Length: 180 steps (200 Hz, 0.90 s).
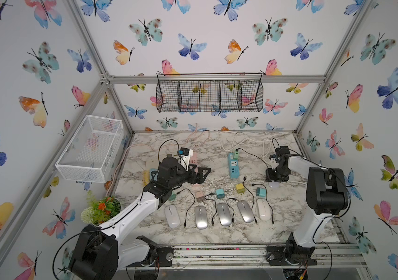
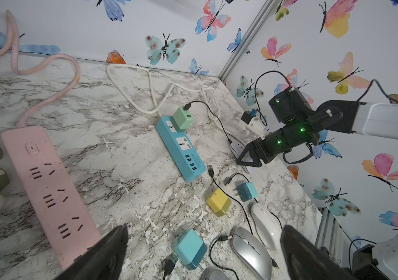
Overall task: Unplug the wireless mouse
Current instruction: Pick up the mouse from the center of the board.
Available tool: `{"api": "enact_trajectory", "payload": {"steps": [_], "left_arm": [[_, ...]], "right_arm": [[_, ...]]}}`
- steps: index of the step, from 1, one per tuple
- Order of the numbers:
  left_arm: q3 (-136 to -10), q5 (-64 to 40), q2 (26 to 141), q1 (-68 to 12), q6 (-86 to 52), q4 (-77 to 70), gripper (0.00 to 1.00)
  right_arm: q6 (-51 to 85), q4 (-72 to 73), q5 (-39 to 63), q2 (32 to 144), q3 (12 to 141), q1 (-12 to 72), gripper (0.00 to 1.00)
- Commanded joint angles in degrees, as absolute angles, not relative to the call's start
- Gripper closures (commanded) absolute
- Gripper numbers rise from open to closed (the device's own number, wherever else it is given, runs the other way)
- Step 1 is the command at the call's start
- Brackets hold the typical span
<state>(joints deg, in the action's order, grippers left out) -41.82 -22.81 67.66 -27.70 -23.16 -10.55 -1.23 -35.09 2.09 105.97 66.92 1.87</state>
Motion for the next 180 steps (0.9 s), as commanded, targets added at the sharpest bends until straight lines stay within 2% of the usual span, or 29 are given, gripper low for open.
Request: {"api": "enact_trajectory", "payload": {"steps": [1, 28, 66, 78, 104, 134, 180], "left_arm": [[-44.9, -19.15, 67.61, -27.13, -23.74, -8.0, 0.02], [-47.04, -19.18, 68.07, -25.86, -24.16, -5.75, 0.02], [-47.47, -24.02, 70.07, -24.26, -29.16, -8.27, 0.0], [-47.7, -25.4, 71.02, -24.25, -31.24, -9.6, 0.11], [-47.03, -29.37, 72.74, -24.34, -35.96, -14.77, 0.16], [-46.61, -29.24, 74.27, -26.74, -38.69, -18.38, 0.16], [-49.86, -25.53, 79.37, -32.97, -39.76, -19.34, 0.18]], "right_arm": [[0.21, -36.27, 6.11, 101.24, 66.45, 2.11, 0.55], [2.43, -32.97, 15.28, 93.96, 64.85, 3.03, 0.66], [5.71, -23.56, 25.03, 84.74, 58.97, 10.09, 0.77], [6.66, -19.92, 25.48, 82.3, 57.01, 12.3, 0.82], [8.92, -10.65, 23.22, 77.97, 52.25, 17.46, 0.98], [9.37, -2.63, 25.11, 76.56, 47.23, 21.52, 0.98], [8.9, 1.85, 25.53, 75.15, 41.91, 22.7, 0.98]]}}
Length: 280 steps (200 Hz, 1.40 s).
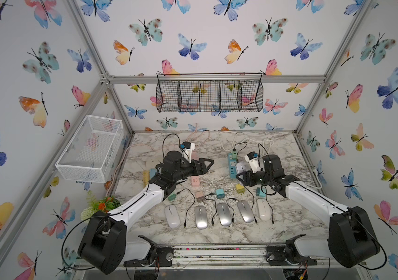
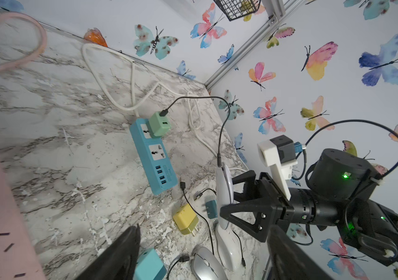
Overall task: Unplug the wireless mouse
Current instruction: Pick up the mouse from the center of the board, then remove the power cord from the mouse.
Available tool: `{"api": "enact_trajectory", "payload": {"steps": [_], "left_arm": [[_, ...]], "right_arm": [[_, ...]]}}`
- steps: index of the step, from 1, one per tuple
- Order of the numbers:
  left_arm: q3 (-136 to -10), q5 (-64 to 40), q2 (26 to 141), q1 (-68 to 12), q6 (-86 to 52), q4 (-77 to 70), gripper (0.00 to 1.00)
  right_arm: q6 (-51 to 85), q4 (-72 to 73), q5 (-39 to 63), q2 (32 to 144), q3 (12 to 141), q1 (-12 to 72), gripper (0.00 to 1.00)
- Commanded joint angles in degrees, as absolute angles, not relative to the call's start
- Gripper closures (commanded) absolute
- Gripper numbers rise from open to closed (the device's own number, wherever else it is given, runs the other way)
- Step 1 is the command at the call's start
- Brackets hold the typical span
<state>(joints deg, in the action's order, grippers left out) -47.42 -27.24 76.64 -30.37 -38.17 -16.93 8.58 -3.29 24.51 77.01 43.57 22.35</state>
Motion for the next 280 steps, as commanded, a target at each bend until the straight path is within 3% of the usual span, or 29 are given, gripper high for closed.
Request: {"api": "enact_trajectory", "payload": {"steps": [1, 54, 88, 128, 156, 280], "left_arm": [[-50.02, -25.42, 79.54, -33.05, -39.83, -19.34, 0.18], [-60.96, -18.37, 88.63, -38.43, -40.62, -12.12, 0.3], [-69.54, -17.53, 95.85, -41.06, -40.0, -6.55, 0.45], [-75.4, -16.71, 101.19, -42.95, -39.27, -3.91, 0.47], [-77.86, -16.55, 103.66, -43.2, -39.09, -2.66, 0.57], [-82.53, -16.78, 109.2, -43.95, -39.14, 1.03, 0.66]], "right_arm": [[8.89, 1.81, 25.51, 75.06, 41.87, 22.69, 0.98], [9.12, 1.47, 25.87, 72.95, 39.25, 22.81, 0.98], [9.59, 2.45, 27.1, 72.75, 37.93, 22.76, 0.98], [9.72, 2.35, 27.51, 72.94, 38.31, 22.78, 0.98], [9.65, 2.16, 27.78, 73.05, 38.32, 22.81, 0.98], [9.8, 1.91, 28.37, 72.02, 38.32, 22.76, 0.98]]}}
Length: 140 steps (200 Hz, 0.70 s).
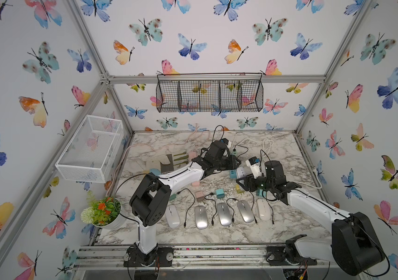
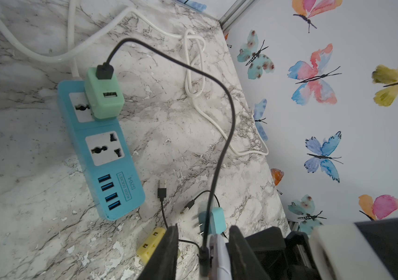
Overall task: Unplug the wireless mouse
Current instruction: Remove the power cord from the mouse.
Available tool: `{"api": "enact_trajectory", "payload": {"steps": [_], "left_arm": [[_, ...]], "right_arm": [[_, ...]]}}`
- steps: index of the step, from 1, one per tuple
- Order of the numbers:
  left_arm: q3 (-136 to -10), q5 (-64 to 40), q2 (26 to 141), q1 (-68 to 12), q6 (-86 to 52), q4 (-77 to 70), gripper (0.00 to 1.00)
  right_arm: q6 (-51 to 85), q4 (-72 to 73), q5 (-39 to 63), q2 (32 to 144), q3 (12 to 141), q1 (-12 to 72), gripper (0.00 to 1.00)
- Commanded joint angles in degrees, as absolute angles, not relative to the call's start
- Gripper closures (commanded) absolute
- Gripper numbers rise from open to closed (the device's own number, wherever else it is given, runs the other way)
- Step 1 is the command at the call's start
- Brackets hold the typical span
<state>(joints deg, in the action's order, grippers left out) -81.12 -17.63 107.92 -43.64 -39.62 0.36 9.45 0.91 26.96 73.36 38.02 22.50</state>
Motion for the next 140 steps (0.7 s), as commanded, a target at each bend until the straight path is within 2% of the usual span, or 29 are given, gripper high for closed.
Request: {"api": "enact_trajectory", "payload": {"steps": [1, 34, 66, 83, 103, 140], "left_arm": [[-82.53, -16.79, 109.22, -43.95, -39.17, 1.0, 0.66], [-82.66, -18.12, 109.7, -43.95, -39.46, -0.27, 0.71], [-82.44, -19.56, 109.87, -43.88, -39.73, -1.69, 0.9], [-82.29, -20.36, 109.84, -43.95, -39.73, -2.33, 0.97], [-82.18, -20.64, 109.43, -43.95, -39.75, -3.05, 1.0], [-84.42, -20.95, 108.63, -42.53, -39.39, -3.48, 1.0]], "right_arm": [[9.82, 1.92, 28.38, 72.05, 38.32, 22.81, 0.98], [9.74, 1.69, 28.48, 72.07, 38.41, 22.77, 0.98], [9.59, 1.24, 28.39, 72.16, 38.76, 22.76, 0.98], [9.7, 0.89, 28.13, 71.9, 38.76, 22.84, 0.98], [9.84, -0.08, 28.19, 71.89, 39.13, 22.81, 0.98], [10.26, -4.68, 28.66, 70.82, 39.42, 22.85, 0.98]]}}
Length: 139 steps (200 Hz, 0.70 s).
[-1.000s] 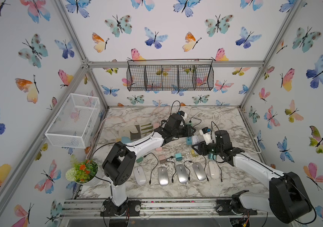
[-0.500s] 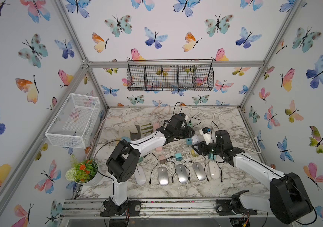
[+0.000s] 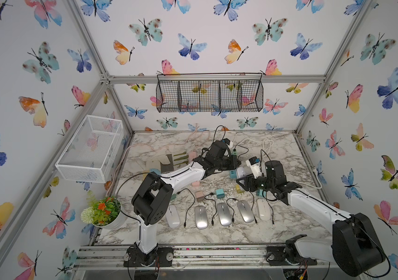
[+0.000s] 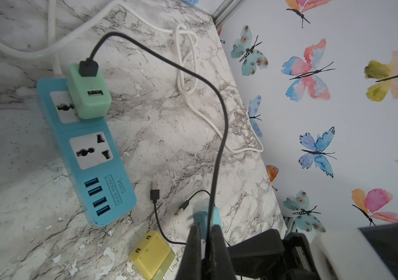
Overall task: Unplug the wireless mouse
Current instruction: Remove the power cord from the mouse, then place the mouse at the center of the board.
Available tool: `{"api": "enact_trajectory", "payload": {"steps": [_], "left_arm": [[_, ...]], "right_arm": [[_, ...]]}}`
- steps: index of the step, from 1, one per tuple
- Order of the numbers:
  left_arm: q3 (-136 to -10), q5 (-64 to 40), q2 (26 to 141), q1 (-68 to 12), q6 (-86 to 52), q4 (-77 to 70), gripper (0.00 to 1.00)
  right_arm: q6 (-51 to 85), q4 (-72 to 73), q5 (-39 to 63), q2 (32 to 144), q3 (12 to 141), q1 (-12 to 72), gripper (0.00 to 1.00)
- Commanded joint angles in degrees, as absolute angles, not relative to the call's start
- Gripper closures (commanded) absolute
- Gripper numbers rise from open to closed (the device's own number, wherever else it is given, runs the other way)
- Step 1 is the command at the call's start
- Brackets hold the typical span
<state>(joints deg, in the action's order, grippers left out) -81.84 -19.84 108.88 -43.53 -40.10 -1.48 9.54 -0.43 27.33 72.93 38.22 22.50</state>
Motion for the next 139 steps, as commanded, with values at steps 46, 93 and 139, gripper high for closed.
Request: {"api": "enact_trajectory", "payload": {"steps": [46, 93, 139], "left_arm": [[-88.73, -21.66, 109.05, -40.18, -38.96, -3.42, 1.0], [-88.54, -21.47, 108.42, -40.08, -38.68, -3.75, 1.0], [-82.16, -21.25, 104.21, -40.07, -35.35, -5.14, 1.0]], "right_arm": [[11.46, -9.57, 30.06, 69.02, 37.29, 23.21, 0.98], [11.8, -11.77, 28.61, 67.98, 36.99, 23.2, 0.98], [25.22, -17.22, 12.08, 64.79, 39.8, 23.2, 0.98]]}}
